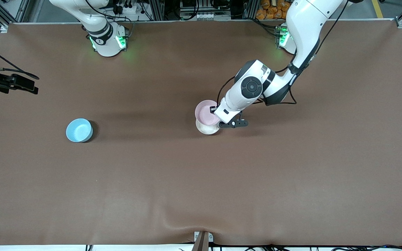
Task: Stack pink and blue bowls on white bowl
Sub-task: 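Carry the pink bowl with the left gripper over the white bowl, then lower the pink bowl into the white bowl while the right gripper reaches the blue bowl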
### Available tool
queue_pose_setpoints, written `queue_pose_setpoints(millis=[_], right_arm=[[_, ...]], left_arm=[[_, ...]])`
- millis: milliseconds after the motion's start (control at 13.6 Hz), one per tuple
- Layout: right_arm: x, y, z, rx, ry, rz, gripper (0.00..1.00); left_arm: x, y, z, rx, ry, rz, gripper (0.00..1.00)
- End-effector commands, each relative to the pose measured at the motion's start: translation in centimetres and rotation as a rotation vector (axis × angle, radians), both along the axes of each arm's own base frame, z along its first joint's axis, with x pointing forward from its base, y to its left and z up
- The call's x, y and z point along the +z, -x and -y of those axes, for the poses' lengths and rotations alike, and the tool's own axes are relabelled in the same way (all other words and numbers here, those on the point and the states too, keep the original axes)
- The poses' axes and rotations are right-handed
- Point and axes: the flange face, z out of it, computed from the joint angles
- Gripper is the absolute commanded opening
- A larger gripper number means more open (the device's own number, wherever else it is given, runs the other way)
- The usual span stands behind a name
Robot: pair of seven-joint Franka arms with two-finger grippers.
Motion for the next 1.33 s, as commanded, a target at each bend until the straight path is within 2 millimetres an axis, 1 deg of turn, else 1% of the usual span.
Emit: queue_pose_setpoints(millis=[0,74,148,221,295,369,517,738,812,886,959,1033,1107,1181,1255], right_arm=[[-1.9,-0.8,-0.6,-0.008,0.008,-0.029,1.00],[-2.8,-1.2,-0.5,-0.009,0.008,-0.032,1.00],[-4.2,-1.4,-0.4,-0.011,0.008,-0.040,1.00],[-5.5,-1.5,-0.3,-0.013,0.008,-0.041,1.00],[-6.9,-1.5,-0.3,-0.014,0.008,-0.047,1.00],[-8.8,-1.4,-0.2,-0.014,0.007,-0.059,1.00],[-12.4,-1.5,-0.5,-0.011,0.008,-0.052,1.00],[-18.0,-2.6,-0.3,-0.013,0.010,-0.085,1.00],[-19.3,-2.2,-0.1,-0.016,0.010,-0.109,1.00],[-19.9,-2.2,-0.1,-0.016,0.010,-0.100,1.00],[-21.0,-2.1,0.0,-0.018,0.010,-0.100,1.00],[-22.0,-2.1,0.2,-0.022,0.011,-0.090,1.00],[-23.0,-2.0,0.4,-0.027,0.012,-0.084,1.00],[-24.1,-1.8,1.0,-0.036,0.013,-0.077,1.00],[-25.2,-1.6,2.2,-0.056,0.014,-0.069,1.00]], left_arm=[[0.0,-1.1,0.7,0.014,-0.002,0.006,0.00],[-0.3,-1.4,0.8,0.018,0.002,0.003,0.00],[-0.7,-1.6,0.9,0.019,0.004,-0.002,0.00],[-1.4,-1.5,1.0,0.012,-0.002,-0.007,0.00],[-1.7,-1.5,0.9,0.005,-0.009,-0.005,0.00],[-2.0,-1.5,0.9,0.004,-0.011,-0.007,0.00],[-1.9,-1.6,0.9,0.005,-0.009,-0.005,0.00],[-2.1,-2.1,1.1,0.010,-0.002,-0.006,0.00],[-2.4,-2.1,1.1,0.011,-0.002,-0.010,0.00],[-2.6,-2.1,1.1,0.012,-0.003,-0.013,0.00],[-2.7,-2.4,0.7,0.020,-0.008,-0.011,0.01],[-2.9,-2.5,0.5,0.022,-0.012,-0.012,0.06],[-3.0,-2.5,0.5,0.023,-0.012,-0.013,0.09],[-3.0,-2.5,0.5,0.023,-0.012,-0.013,0.16],[-3.0,-2.5,0.5,0.034,-0.012,-0.017,0.48]])
